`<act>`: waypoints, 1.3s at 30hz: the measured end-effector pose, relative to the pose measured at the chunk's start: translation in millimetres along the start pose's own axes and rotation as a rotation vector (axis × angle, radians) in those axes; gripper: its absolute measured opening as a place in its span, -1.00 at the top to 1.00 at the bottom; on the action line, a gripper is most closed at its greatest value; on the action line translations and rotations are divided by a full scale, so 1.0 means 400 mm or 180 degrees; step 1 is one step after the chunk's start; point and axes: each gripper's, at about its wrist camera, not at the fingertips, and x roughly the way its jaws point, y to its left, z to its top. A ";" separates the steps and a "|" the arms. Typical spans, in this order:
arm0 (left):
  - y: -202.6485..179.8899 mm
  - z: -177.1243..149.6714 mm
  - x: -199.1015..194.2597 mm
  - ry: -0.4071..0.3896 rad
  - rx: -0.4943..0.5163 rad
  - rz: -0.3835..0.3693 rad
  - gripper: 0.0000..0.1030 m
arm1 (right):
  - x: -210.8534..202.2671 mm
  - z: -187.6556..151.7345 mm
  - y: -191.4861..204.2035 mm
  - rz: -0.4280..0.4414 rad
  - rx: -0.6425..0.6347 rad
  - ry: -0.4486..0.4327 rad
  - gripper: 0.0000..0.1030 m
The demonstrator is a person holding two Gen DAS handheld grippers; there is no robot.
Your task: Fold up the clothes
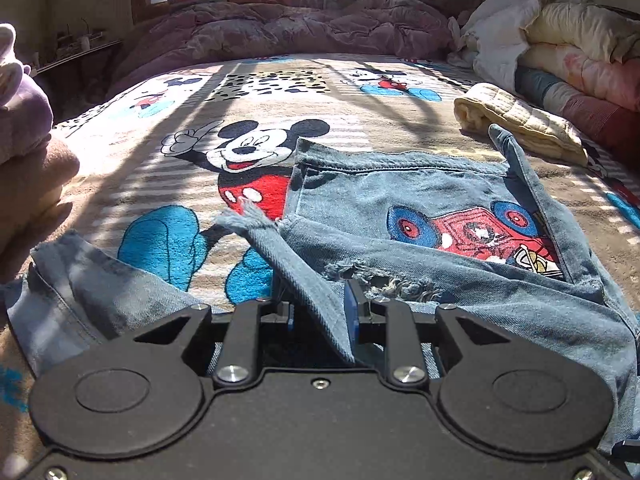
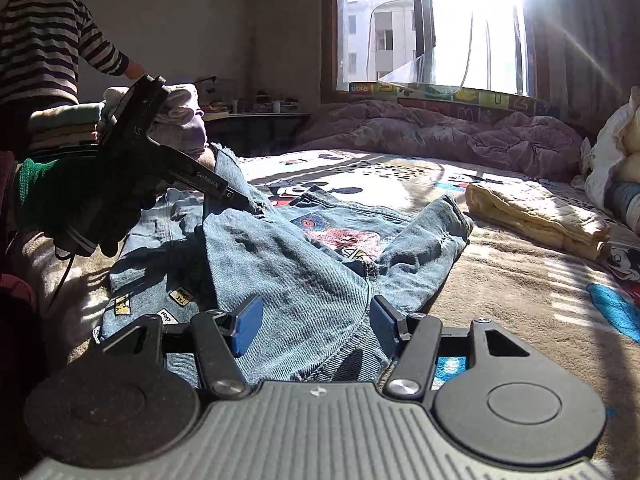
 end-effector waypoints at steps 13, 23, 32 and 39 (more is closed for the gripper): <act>-0.222 0.201 0.026 -0.0132 0.0016 -0.1088 0.02 | 0.009 -0.016 0.025 0.0093 -0.0048 0.0043 -0.40; -0.387 0.309 0.355 0.0748 -0.0574 -0.1823 0.77 | 0.024 -0.017 0.035 0.0169 -0.0024 -0.0022 -0.51; -0.294 0.209 0.531 0.1220 -0.2326 -0.2779 0.91 | 0.028 -0.030 0.037 0.0248 -0.0017 -0.0021 -0.60; -0.271 0.248 0.491 0.0989 -0.1865 -0.2453 0.84 | 0.029 -0.030 0.032 0.0256 -0.0006 -0.0029 -0.61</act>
